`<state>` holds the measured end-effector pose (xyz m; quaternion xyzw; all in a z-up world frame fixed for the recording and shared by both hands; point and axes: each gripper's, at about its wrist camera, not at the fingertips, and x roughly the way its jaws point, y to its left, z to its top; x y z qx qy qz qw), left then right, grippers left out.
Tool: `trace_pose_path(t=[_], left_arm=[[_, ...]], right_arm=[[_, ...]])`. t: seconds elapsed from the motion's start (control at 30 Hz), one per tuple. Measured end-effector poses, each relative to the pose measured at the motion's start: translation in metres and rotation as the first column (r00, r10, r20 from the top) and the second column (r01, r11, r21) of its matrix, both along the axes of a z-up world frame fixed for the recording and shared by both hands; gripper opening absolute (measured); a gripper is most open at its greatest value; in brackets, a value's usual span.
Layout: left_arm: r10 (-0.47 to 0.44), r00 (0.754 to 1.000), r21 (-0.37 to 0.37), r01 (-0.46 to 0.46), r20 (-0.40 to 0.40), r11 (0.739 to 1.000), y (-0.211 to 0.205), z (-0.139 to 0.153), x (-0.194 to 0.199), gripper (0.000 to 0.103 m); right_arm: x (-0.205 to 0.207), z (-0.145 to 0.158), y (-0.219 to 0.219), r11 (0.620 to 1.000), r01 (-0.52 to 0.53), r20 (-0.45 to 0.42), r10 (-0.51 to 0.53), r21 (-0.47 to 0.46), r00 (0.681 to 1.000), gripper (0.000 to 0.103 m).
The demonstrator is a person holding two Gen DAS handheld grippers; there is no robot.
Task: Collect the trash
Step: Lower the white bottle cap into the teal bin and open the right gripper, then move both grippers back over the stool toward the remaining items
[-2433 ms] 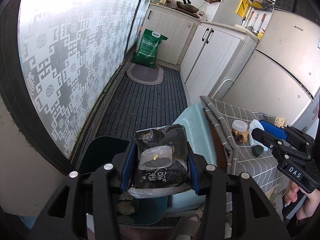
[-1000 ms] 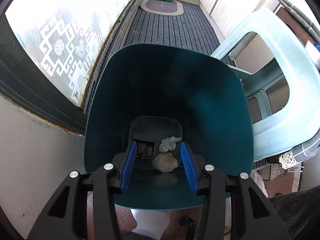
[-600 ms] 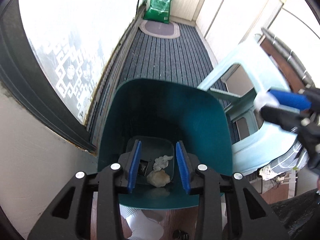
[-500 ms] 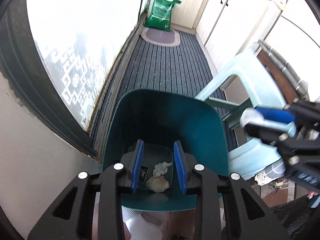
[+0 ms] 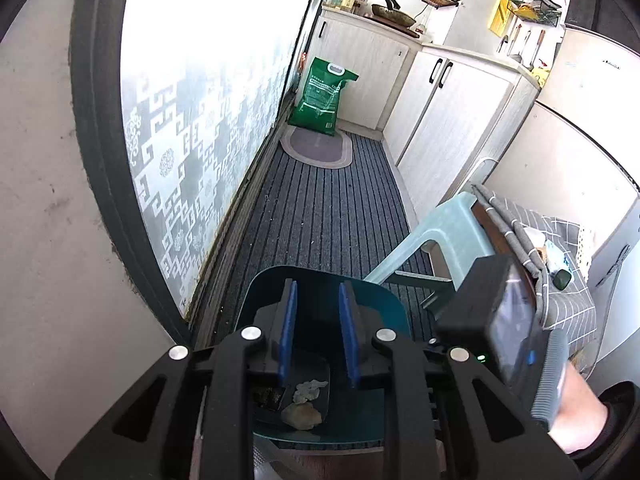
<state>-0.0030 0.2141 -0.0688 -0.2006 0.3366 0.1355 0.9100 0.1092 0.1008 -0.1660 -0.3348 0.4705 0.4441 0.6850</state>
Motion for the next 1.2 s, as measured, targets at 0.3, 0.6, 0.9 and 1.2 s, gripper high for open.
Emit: trace_pose_path(t=[0.3,0.6,0.9,1.2], left_arm=[[-0.004,0.997,-0.001,0.004,0.072,1.000,-0.009,0.022,-0.006,0.020],[-0.020,0.986,0.003,0.020,0.164,1.000,-0.015,0.047,-0.019,0.019],[-0.025,0.966,-0.008,0.028,0.256,1.000,-0.024,0.069,-0.025,0.019],[-0.050,0.952,-0.002,0.053,0.302,0.999,-0.041,0.085,-0.015,0.022]], right_arm=[[-0.006,-0.037,0.009,0.996,-0.038,-0.052,0.034,-0.077,0.998,0.035],[-0.019,-0.025,0.011,0.998,-0.060,-0.032,0.059,-0.030,0.998,0.037],[-0.017,0.057,-0.011,0.975,-0.036,0.006,0.035,0.219,0.999,0.031],[0.007,0.147,-0.075,0.880,0.034,0.095,-0.090,0.474,0.991,0.031]])
